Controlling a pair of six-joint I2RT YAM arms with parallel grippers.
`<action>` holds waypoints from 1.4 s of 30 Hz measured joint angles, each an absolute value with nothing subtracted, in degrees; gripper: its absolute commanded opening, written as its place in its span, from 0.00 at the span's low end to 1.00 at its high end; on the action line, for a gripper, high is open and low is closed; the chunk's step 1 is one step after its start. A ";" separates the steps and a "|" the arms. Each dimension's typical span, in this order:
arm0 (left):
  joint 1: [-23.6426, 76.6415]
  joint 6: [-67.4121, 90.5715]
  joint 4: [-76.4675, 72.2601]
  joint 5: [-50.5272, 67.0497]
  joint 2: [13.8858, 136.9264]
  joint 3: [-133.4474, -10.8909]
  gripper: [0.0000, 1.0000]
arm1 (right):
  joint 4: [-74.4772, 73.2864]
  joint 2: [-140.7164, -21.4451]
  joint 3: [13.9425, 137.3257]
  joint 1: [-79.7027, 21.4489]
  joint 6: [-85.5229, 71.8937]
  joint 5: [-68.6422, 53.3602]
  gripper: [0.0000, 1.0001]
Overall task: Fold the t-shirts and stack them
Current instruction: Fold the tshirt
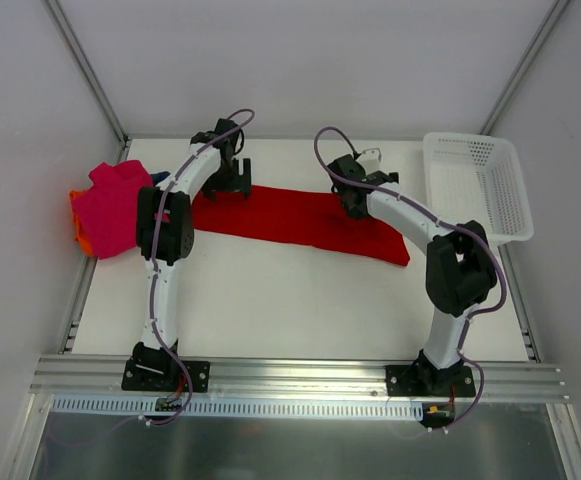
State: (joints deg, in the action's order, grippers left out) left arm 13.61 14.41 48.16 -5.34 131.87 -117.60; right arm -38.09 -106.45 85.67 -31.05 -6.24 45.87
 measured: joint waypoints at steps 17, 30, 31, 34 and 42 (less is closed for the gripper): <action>12.25 14.57 48.18 -4.05 135.81 -119.39 0.84 | -37.43 -105.91 81.34 -34.00 -9.06 45.84 0.25; 10.37 14.50 46.15 -10.41 137.95 -130.61 0.84 | -37.30 -103.77 76.99 -35.40 -9.93 45.89 0.21; 10.20 14.48 45.78 -10.81 138.02 -130.74 0.83 | -37.32 -103.22 76.49 -35.46 -10.02 45.91 0.21; 9.89 14.70 44.77 -11.05 137.73 -129.73 0.72 | -37.28 -101.78 75.50 -35.53 -10.33 46.06 0.16; 11.75 16.27 42.57 -11.57 131.63 -114.41 0.00 | -36.97 -100.71 75.13 -35.53 -11.35 45.36 0.00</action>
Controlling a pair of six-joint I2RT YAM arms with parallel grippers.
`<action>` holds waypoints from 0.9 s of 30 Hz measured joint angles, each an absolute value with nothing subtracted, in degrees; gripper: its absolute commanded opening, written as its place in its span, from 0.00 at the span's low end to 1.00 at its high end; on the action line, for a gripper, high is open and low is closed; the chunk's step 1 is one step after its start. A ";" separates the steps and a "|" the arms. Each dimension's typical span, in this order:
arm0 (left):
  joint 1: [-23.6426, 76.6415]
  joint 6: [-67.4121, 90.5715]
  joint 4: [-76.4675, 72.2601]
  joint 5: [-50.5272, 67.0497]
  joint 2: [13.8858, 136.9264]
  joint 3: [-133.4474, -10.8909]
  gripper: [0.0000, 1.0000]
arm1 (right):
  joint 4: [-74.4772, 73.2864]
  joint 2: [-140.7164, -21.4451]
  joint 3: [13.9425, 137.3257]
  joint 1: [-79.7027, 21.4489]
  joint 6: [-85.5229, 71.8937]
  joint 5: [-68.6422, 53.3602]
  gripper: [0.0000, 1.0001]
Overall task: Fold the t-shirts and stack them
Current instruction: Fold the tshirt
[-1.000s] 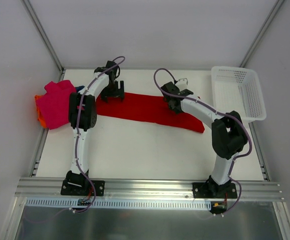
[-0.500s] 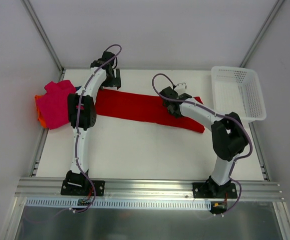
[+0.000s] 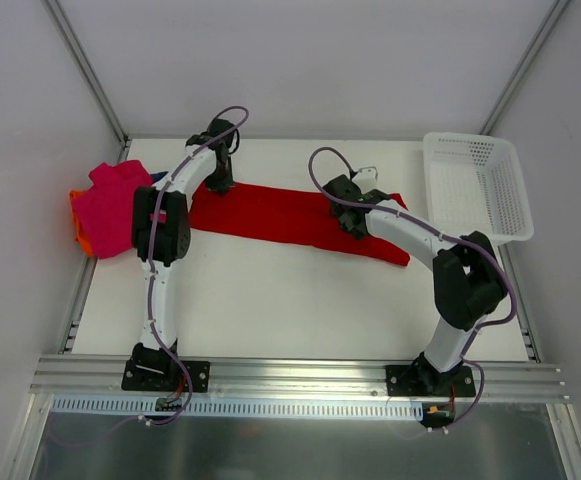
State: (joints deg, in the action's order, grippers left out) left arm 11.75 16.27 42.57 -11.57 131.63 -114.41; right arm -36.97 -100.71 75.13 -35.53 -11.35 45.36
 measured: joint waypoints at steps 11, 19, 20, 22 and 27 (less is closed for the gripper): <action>13.04 16.91 40.80 -11.33 131.33 -108.75 0.00 | -37.43 -104.42 75.40 -35.18 -13.78 38.94 0.01; 13.04 17.52 38.68 -11.18 129.62 -105.01 0.00 | -40.58 -113.69 83.22 -31.35 -13.85 35.14 0.01; 13.04 17.65 38.33 -11.16 129.12 -104.12 0.00 | -41.19 -115.07 84.97 -30.70 -13.67 34.92 0.01; 13.04 18.33 37.95 -11.16 127.92 -102.13 0.00 | -41.47 -117.36 88.03 -29.52 -13.21 34.39 0.01; 13.06 20.47 36.77 -11.18 124.09 -95.77 0.00 | -42.57 -121.51 92.88 -26.61 -11.86 32.40 0.00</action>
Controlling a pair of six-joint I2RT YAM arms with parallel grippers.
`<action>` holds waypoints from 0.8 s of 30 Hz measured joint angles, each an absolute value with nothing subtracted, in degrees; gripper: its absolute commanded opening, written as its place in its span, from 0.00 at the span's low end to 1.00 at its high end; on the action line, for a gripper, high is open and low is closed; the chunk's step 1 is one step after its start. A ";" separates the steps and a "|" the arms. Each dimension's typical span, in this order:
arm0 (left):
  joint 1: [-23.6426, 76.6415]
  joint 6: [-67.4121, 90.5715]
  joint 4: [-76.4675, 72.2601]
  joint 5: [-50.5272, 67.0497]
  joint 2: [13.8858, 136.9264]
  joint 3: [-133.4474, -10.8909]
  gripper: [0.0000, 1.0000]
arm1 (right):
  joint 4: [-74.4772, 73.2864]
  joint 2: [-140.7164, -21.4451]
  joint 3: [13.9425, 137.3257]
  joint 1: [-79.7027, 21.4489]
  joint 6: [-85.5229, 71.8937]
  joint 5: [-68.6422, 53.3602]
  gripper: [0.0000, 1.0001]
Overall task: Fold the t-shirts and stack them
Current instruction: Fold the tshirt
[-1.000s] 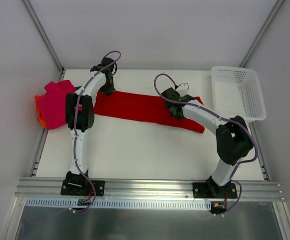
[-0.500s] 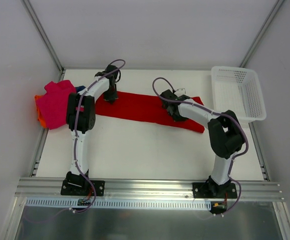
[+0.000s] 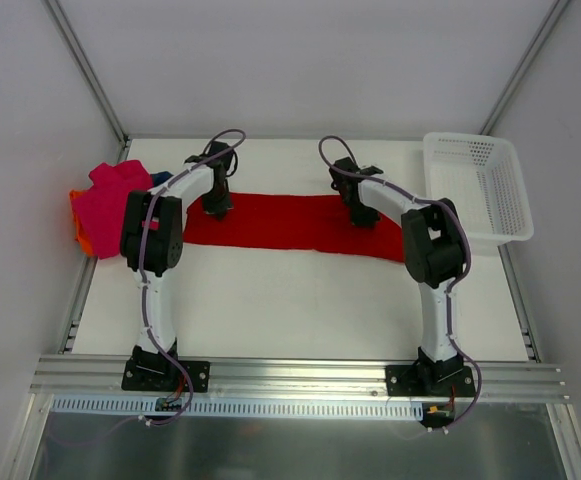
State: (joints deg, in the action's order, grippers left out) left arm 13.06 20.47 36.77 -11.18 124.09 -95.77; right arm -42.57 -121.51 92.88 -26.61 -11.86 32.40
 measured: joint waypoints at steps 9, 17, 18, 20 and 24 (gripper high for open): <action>16.27 25.39 34.24 -12.58 112.09 -77.65 0.00 | -44.56 -125.34 96.29 -24.12 -9.78 30.37 0.00; 25.21 31.22 29.87 -14.02 98.45 -59.11 0.00 | -46.52 -129.62 103.74 -22.74 -7.01 29.30 0.01; 26.41 32.29 29.54 -14.24 97.03 -57.41 0.00 | -46.94 -130.30 105.12 -22.41 -6.72 28.88 0.01; 28.75 34.20 28.27 -14.72 94.39 -54.11 0.00 | -47.46 -131.94 108.25 -21.76 -6.20 28.05 0.00; 33.80 39.00 26.06 -16.19 90.00 -48.90 0.00 | -49.21 -136.84 117.34 -20.75 -4.91 26.24 0.01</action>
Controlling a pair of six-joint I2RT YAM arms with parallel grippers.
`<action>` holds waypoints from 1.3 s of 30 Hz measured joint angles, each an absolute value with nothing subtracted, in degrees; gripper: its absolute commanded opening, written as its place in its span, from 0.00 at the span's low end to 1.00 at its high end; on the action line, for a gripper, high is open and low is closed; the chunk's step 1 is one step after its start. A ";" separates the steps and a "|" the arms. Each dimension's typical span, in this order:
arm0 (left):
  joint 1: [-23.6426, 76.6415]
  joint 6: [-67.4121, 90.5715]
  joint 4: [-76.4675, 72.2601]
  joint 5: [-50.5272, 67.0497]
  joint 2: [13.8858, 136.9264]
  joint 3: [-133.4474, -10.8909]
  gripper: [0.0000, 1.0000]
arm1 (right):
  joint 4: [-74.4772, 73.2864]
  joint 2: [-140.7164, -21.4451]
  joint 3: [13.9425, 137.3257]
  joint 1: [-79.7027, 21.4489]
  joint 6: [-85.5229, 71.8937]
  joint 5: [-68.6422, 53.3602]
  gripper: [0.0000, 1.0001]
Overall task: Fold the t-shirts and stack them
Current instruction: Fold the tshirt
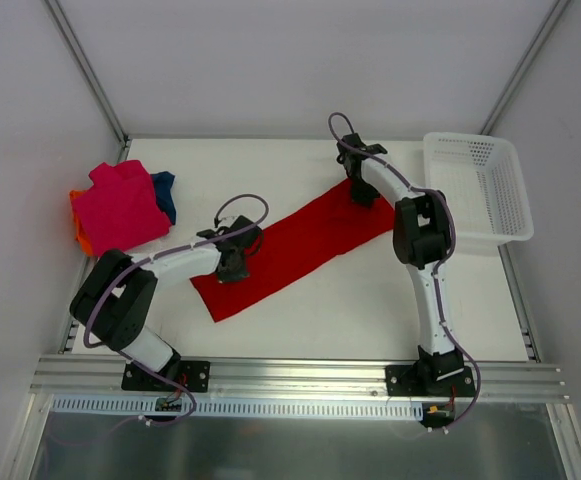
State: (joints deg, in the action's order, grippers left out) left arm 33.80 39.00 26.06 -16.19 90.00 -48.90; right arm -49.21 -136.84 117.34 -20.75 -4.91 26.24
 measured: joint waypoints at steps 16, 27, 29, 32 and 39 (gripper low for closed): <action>59.90 57.28 27.42 -20.69 94.65 -53.49 0.00 | -46.81 -144.81 132.44 -16.27 -2.74 10.85 0.00; 72.62 60.93 27.05 -17.63 106.21 -67.81 0.00 | -38.70 -145.47 133.14 -13.67 -3.46 -4.49 0.00; 74.06 61.14 26.81 -16.53 107.15 -69.04 0.00 | -37.15 -145.91 133.75 -13.58 -4.03 -7.35 0.01; 75.57 61.78 26.76 -15.25 107.90 -70.11 0.00 | -34.85 -146.21 133.82 -13.52 -5.06 -11.33 0.01; 76.95 62.92 26.83 -14.26 107.98 -70.39 0.00 | -27.16 -149.14 135.44 -13.19 -10.31 -21.45 0.01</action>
